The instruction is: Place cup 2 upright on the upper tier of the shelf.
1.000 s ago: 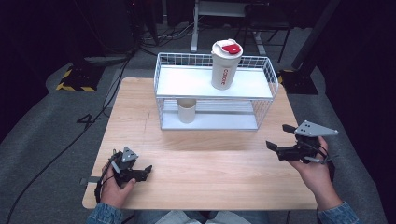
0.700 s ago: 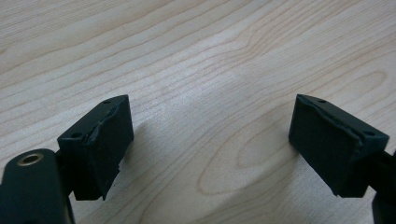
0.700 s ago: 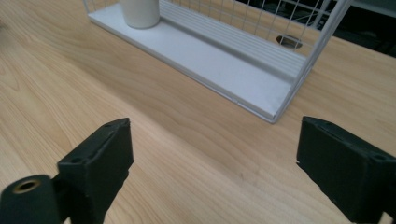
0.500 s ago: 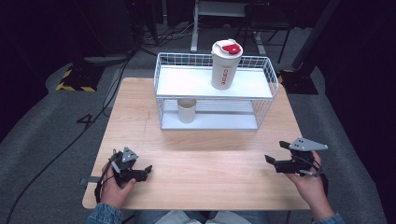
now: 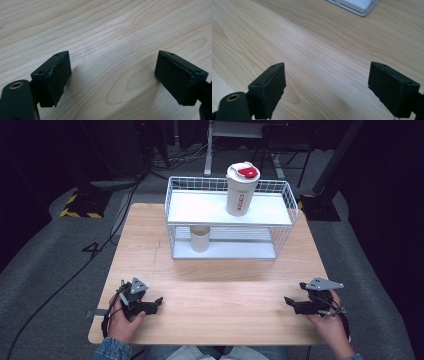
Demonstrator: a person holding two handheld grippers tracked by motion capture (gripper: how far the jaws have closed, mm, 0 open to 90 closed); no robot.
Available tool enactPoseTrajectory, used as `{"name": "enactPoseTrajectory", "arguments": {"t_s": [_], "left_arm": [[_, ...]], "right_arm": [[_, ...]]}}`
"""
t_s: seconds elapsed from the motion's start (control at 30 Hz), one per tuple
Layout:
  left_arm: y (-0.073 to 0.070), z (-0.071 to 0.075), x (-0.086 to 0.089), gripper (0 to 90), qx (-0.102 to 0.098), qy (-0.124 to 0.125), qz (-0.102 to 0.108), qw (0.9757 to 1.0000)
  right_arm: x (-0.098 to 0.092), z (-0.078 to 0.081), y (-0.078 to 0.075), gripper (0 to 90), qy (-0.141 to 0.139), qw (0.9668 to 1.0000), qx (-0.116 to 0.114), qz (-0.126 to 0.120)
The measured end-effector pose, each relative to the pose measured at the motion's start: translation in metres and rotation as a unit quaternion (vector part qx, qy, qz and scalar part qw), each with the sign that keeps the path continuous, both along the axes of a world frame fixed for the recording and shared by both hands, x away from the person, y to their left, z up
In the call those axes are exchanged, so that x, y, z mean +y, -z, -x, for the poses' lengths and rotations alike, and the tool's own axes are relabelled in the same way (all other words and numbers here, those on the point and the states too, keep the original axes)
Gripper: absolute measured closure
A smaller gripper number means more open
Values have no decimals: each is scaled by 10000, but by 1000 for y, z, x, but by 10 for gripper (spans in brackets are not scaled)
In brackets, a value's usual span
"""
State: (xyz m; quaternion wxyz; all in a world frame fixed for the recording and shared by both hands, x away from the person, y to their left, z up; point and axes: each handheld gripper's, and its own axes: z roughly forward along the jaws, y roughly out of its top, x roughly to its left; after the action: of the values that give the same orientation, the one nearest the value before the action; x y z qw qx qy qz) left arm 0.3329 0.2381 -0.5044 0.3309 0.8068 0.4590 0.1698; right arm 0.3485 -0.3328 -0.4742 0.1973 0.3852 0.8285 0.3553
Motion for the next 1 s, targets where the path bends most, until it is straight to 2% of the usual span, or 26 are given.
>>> {"name": "enactPoseTrajectory", "arguments": {"t_s": [0.3,0.57,0.77,1.0], "left_arm": [[0,0,0,144,1,0,-1,10000],[0,0,0,144,1,0,-2,10000],[0,0,0,144,1,-1,-1,10000],[0,0,0,144,0,0,-2,10000]], "right_arm": [[-3,3,17,155,6,10000,67,-20],[-5,6,23,155,78,9999,-79,-34],[-4,3,28,154,70,10000,14,45],[-6,0,30,148,43,10000,55,-59]]}}
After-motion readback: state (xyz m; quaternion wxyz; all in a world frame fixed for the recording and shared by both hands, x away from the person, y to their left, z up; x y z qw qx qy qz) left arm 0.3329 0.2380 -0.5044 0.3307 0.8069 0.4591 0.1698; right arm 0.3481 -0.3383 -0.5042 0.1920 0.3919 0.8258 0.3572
